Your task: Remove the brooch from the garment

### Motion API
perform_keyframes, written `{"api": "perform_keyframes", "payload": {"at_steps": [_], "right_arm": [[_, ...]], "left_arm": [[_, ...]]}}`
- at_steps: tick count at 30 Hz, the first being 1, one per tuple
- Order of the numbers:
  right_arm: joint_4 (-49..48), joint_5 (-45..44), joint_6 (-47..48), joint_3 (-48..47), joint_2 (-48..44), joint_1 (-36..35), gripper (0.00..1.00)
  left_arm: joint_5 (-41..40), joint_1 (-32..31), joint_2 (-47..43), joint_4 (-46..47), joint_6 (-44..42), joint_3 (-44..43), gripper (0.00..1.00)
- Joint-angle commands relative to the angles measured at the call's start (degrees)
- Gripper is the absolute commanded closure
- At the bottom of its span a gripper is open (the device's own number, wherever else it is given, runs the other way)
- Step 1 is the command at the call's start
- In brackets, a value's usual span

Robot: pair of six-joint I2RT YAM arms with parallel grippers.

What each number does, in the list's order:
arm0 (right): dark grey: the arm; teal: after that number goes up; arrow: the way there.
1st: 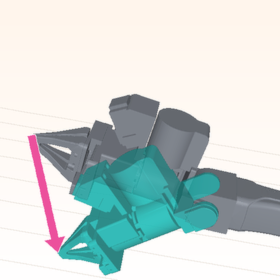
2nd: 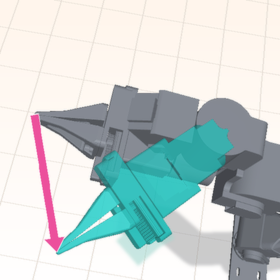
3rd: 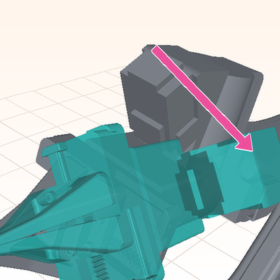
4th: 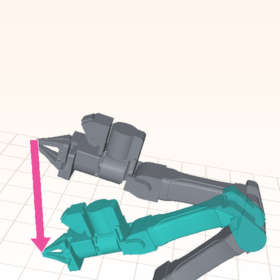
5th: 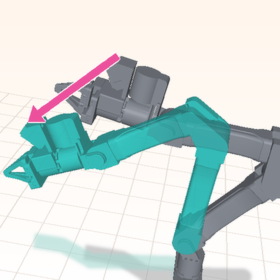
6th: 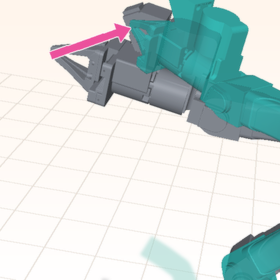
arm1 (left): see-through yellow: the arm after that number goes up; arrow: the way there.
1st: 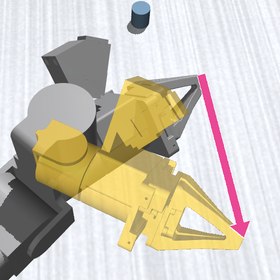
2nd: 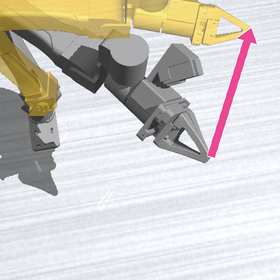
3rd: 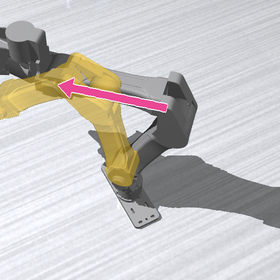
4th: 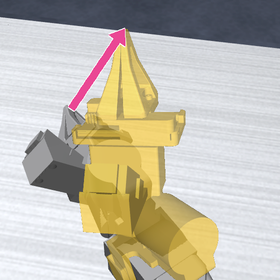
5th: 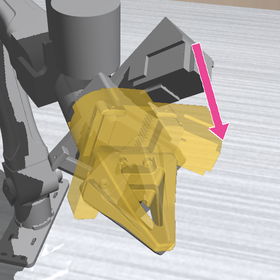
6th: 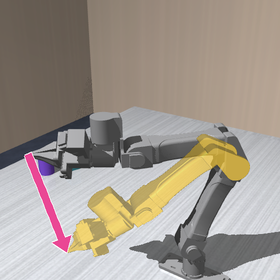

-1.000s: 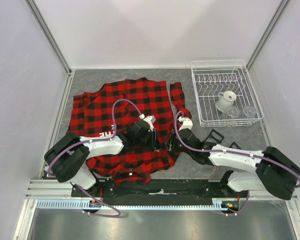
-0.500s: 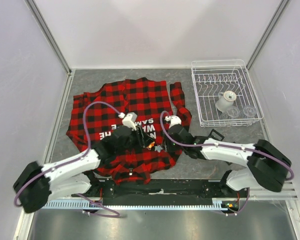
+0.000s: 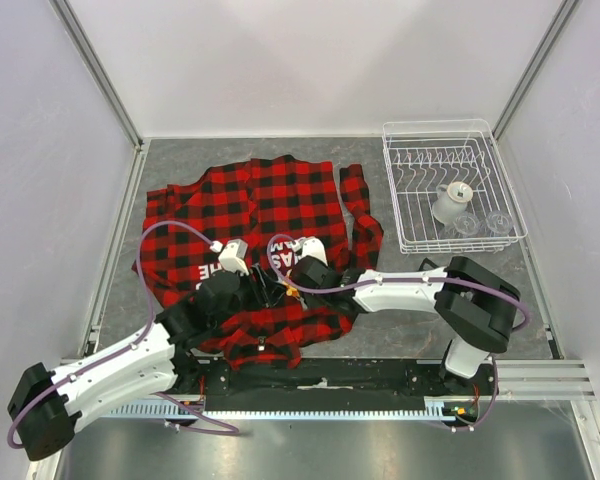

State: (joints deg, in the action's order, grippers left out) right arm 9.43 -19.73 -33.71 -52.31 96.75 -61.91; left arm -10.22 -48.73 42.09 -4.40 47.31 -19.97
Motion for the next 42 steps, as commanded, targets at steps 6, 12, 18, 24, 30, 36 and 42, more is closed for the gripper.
{"api": "perform_keyframes", "payload": {"at_steps": [6, 12, 18, 24, 30, 36, 42], "right_arm": [[9.36, -12.43, -2.05, -6.66, 4.85, -4.62, 0.48], [14.73, -17.54, -3.9, -9.82, 6.43, -7.26, 0.5], [16.41, -19.38, -4.34, -10.44, 6.43, -8.58, 0.48], [16.41, -20.0, -4.87, -10.09, 6.17, -8.4, 0.51], [14.57, -17.72, -3.9, -9.56, 6.79, -7.44, 0.41], [11.75, -14.82, -2.76, -8.77, 6.7, -6.21, 0.34], [10.61, -12.62, -3.37, -7.28, 6.0, -4.8, 0.46]], "left_arm": [[0.02, 0.04, -3.59, 3.0, 0.15, 3.35, 0.45], [0.02, 0.04, -4.03, 2.82, -0.46, 3.35, 0.45], [0.11, 0.04, -4.29, 3.0, -0.55, 3.35, 0.45], [0.2, 0.04, -4.2, 3.17, -0.46, 3.44, 0.45], [0.72, 0.04, -4.73, 3.26, -0.46, 3.53, 0.44], [0.99, 0.04, -5.26, 3.0, -0.46, 3.44, 0.44], [0.99, 0.04, -5.44, 2.73, -0.55, 3.36, 0.44]]}}
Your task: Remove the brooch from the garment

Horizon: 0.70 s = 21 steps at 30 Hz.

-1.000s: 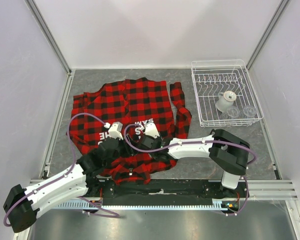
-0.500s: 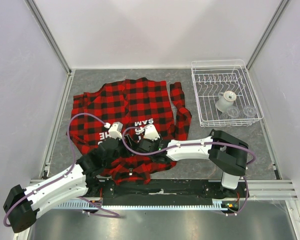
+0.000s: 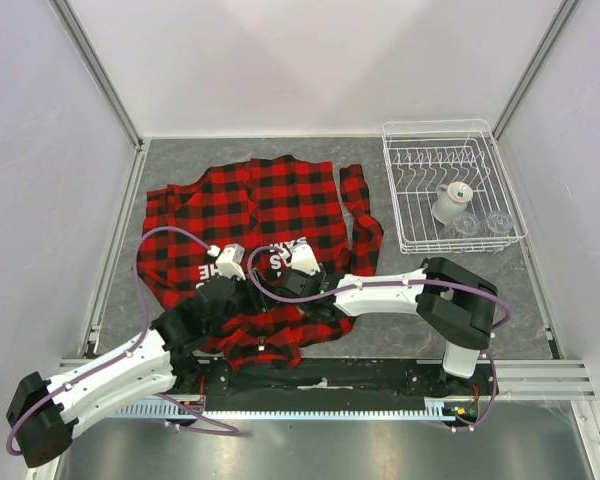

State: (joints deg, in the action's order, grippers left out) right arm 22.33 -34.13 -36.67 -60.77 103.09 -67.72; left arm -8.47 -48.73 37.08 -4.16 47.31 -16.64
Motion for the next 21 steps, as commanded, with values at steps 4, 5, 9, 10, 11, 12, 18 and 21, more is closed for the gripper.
{"api": "perform_keyframes", "payload": {"at_steps": [4, 5, 9, 10, 11, 12, 18, 21], "right_arm": [[-2.99, 2.93, -1.04, 2.5, -1.48, 1.54, 0.54], [-3.16, 3.19, -1.04, 2.68, -1.75, 1.54, 0.57], [-3.96, 3.54, -1.39, 4.08, -3.76, 1.63, 0.64], [-4.39, 3.72, -1.83, 4.43, -4.21, 1.72, 0.66], [-4.75, 4.07, -2.09, 4.87, -4.65, 1.8, 0.68], [-5.1, 4.59, -2.18, 5.74, -5.87, 2.07, 0.68], [-10.37, 10.03, -3.15, 10.57, -10.88, 4.61, 0.73], [-12.83, 11.8, -4.2, 13.3, -13.34, 6.28, 0.82]], "left_arm": [[-0.32, 0.04, -0.08, 2.76, -0.64, -0.14, 0.44], [-0.06, 0.04, 0.18, 2.84, -0.73, -0.14, 0.44], [0.47, 0.04, 0.71, 3.54, -0.82, -0.23, 0.43], [0.65, 0.04, 0.89, 3.72, -0.82, -0.23, 0.43], [1.08, 0.04, 1.06, 3.9, -0.73, -0.23, 0.43], [1.26, 0.04, 1.67, 3.99, -0.81, -0.32, 0.43], [4.07, 0.04, 5.45, 7.23, -1.08, -1.11, 0.43], [6.18, 0.13, 9.32, 8.56, -1.25, -2.34, 0.43]]}}
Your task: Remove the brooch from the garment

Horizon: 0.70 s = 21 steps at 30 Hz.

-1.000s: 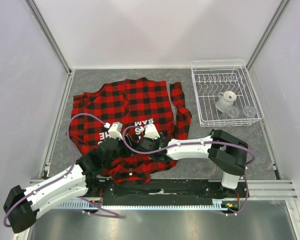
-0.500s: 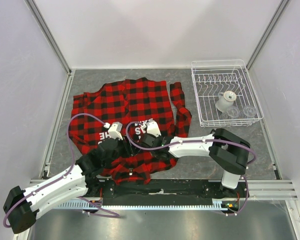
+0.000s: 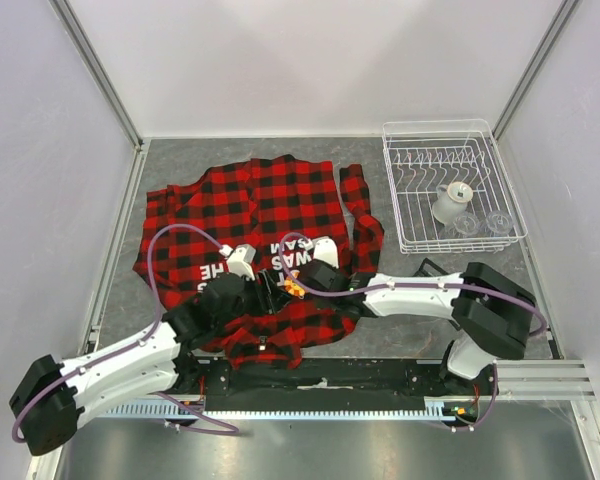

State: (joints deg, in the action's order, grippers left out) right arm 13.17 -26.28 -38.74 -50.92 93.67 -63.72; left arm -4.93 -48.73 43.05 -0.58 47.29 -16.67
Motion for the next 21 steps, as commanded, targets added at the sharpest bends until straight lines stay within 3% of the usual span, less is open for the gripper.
{"api": "perform_keyframes", "payload": {"at_steps": [1, 11, 21], "right_arm": [[-5.16, 5.26, -2.21, 4.15, -4.54, 2.64, 0.83], [-15.01, 13.62, -5.11, 11.63, -10.26, 7.56, 0.83], [-18.53, 14.33, -8.27, 15.22, -13.86, 10.01, 0.87]], "left_arm": [[3.17, 0.04, 5.53, 5.84, -1.32, -3.1, 0.43], [10.02, 0.13, 18.02, 11.03, -2.02, -7.5, 0.54], [11.43, 0.04, 29.54, 15.95, 0.7, -10.93, 0.63]]}}
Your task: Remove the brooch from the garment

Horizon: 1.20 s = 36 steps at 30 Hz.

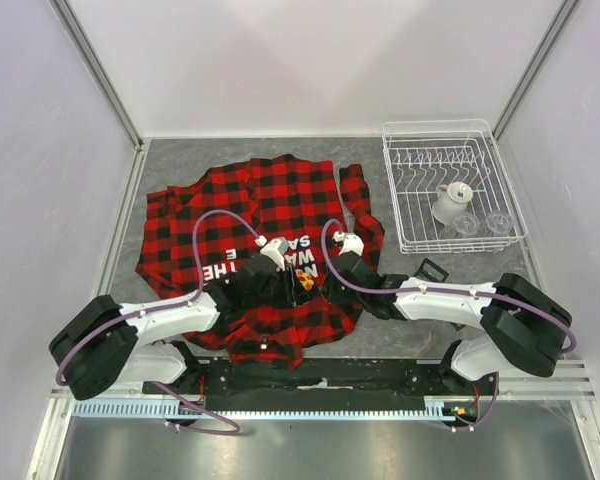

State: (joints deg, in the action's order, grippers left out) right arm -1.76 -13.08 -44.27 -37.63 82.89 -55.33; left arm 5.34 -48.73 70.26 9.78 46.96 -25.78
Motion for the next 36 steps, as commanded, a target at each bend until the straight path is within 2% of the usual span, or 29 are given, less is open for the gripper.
{"api": "perform_keyframes", "payload": {"at_steps": [1, 8, 12, 16, 30, 36], "right_arm": [[-4.21, 1.91, -3.1, 2.38, -3.26, 2.15, 0.87], [-4.57, 3.06, -4.16, 5.28, -4.75, 4.44, 0.84], [-4.57, 3.59, -3.89, 5.9, -5.28, 5.58, 0.77], [-4.48, 4.12, -3.37, 6.78, -6.34, 6.29, 0.64], [-7.91, 7.72, 0.15, 9.06, -7.92, 8.48, 0.52], [-9.67, 8.95, 0.5, 10.82, -11.61, 8.49, 0.37]], "left_arm": [[1.07, 0.04, 3.99, 6.73, 1.46, -1.9, 0.64], [2.21, 0.04, 10.15, 10.69, 3.22, -2.96, 0.68], [3.53, 0.13, 13.41, 10.96, 2.87, -4.8, 0.69], [4.32, -0.05, 14.47, 11.84, 3.05, -5.07, 0.7], [9.24, -0.23, 20.09, 13.59, 2.08, -9.11, 0.71], [8.72, -0.31, 21.58, 14.74, 2.61, -9.38, 0.72]]}}
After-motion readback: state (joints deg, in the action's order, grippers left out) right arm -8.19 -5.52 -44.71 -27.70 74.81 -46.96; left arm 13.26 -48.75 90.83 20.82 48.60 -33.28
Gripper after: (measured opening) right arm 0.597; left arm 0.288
